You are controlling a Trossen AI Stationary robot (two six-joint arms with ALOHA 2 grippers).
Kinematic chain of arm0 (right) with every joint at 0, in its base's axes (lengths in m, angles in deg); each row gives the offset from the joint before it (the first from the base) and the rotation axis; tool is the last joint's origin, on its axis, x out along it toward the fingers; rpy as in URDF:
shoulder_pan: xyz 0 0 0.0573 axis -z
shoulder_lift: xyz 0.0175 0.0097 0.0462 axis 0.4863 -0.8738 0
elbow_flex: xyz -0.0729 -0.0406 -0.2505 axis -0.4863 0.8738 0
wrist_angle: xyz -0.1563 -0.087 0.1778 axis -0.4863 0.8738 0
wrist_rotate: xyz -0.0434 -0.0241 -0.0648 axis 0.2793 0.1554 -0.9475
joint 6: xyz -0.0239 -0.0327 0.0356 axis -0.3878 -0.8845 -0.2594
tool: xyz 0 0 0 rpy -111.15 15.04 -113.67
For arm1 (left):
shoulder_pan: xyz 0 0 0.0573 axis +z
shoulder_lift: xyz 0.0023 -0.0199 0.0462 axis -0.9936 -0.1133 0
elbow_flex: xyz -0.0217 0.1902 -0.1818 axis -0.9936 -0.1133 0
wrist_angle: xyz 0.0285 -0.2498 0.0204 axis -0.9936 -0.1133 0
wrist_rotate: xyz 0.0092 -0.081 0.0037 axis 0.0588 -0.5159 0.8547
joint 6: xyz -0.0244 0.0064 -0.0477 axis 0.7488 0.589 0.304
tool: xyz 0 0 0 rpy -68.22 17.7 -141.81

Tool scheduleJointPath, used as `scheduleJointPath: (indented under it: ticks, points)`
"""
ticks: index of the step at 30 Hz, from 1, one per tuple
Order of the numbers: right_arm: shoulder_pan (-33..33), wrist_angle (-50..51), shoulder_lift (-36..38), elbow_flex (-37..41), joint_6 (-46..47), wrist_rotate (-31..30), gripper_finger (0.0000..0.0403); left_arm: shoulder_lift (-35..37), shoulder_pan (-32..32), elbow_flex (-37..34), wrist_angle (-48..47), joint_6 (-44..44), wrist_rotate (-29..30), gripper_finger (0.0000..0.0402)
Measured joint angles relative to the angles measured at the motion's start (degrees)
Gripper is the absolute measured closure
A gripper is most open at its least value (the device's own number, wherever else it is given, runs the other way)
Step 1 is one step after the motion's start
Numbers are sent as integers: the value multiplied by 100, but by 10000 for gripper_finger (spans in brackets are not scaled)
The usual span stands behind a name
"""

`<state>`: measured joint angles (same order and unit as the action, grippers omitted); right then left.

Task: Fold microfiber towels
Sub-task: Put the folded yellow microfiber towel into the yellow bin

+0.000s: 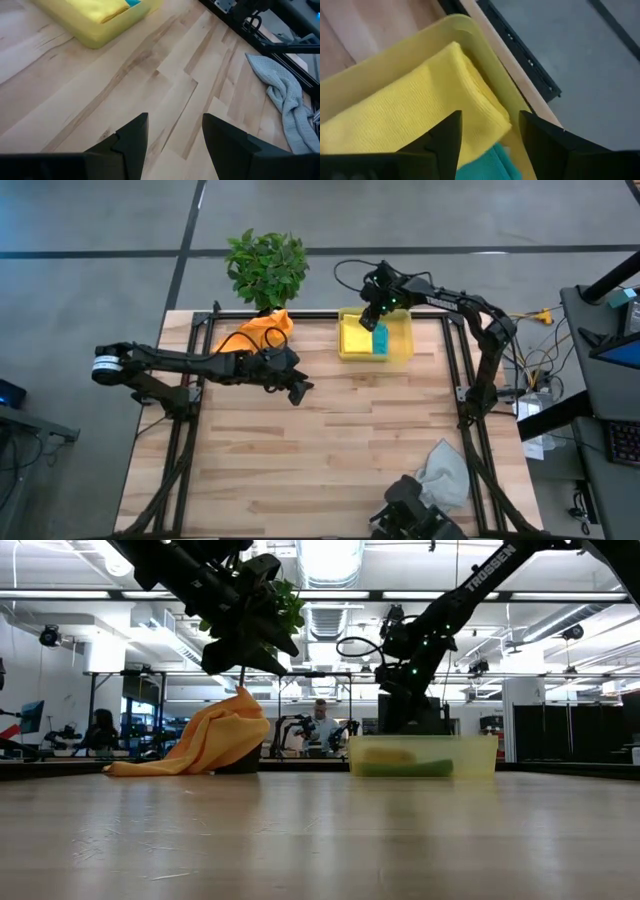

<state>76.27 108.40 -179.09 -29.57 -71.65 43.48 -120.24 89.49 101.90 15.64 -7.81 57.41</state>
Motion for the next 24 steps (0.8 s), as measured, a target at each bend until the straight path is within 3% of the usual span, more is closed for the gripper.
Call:
scheduleJointPath:
  ticks: [4, 6, 12, 24]
  points:
    - [75, 384, 68, 19, -546, 1281, 223, 0, 0, 0, 0, -2, -2, 228]
    - [3, 630, 69, 76, -998, 1576, 249, 0, -2, 0, 2, -2, -2, 228]
    - [-332, 540, 67, 392, -1450, 1630, 377, 0, -2, 0, 2, -3, -2, 228]
    - [-643, 260, -146, 627, -1199, 1093, 394, 0, -1, 0, 2, -45, -2, 228]
